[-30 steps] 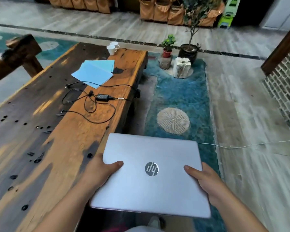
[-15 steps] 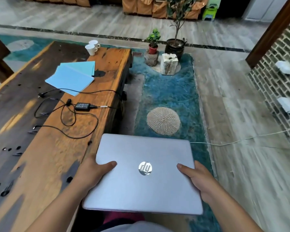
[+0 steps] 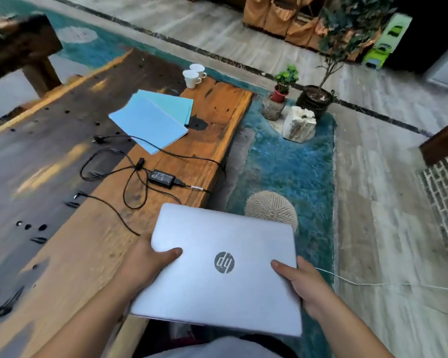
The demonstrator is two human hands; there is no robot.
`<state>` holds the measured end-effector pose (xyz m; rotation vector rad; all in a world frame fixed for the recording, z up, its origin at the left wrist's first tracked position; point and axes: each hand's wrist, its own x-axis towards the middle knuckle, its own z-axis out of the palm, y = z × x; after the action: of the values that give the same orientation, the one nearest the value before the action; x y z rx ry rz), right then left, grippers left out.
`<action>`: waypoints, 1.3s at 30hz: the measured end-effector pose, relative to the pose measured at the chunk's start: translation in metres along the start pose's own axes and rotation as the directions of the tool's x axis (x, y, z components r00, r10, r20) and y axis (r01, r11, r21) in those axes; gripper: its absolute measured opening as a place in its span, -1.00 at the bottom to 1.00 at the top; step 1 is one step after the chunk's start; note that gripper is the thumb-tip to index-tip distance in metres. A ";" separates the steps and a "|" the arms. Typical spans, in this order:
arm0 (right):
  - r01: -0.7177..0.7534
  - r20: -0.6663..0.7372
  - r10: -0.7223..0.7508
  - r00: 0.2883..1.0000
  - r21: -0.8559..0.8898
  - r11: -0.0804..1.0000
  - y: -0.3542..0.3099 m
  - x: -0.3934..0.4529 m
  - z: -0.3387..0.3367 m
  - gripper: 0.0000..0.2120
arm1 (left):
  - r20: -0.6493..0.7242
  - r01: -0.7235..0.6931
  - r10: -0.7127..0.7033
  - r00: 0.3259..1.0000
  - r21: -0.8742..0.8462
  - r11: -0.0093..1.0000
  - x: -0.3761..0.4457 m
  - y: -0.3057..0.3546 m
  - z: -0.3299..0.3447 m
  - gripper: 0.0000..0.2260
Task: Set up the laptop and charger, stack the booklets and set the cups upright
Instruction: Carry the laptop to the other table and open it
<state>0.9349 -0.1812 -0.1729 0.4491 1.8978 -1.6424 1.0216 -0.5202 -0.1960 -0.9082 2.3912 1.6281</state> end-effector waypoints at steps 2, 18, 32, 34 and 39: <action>-0.006 0.072 0.011 0.997 -0.075 0.997 -0.017 0.019 0.024 -0.78 | -0.074 0.047 -0.048 0.996 -0.021 0.999 0.002 -0.014 -0.017 -0.63; 0.183 0.619 0.266 0.739 -0.564 0.805 -0.088 0.151 0.257 -0.74 | -0.502 0.352 -0.546 0.671 -0.432 0.830 -0.053 -0.102 -0.079 -0.72; 0.365 0.695 0.472 0.542 -0.701 0.613 -0.083 0.203 0.408 -0.82 | -0.500 0.392 -0.806 0.318 -0.705 0.592 -0.052 -0.129 -0.087 -0.62; 0.351 0.685 0.457 0.568 -0.704 0.618 -0.078 0.202 0.421 -0.85 | -0.486 0.376 -0.816 0.314 -0.725 0.577 -0.046 -0.139 -0.098 -0.57; 0.341 0.663 0.420 0.620 -0.710 0.616 -0.068 0.202 0.460 -0.88 | -0.471 0.373 -0.819 0.327 -0.732 0.570 -0.029 -0.162 -0.135 -0.59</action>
<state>0.8336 -0.6665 -0.2780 -0.5623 1.6009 -0.5481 1.1632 -0.6665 -0.2594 -2.7592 1.3385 1.6472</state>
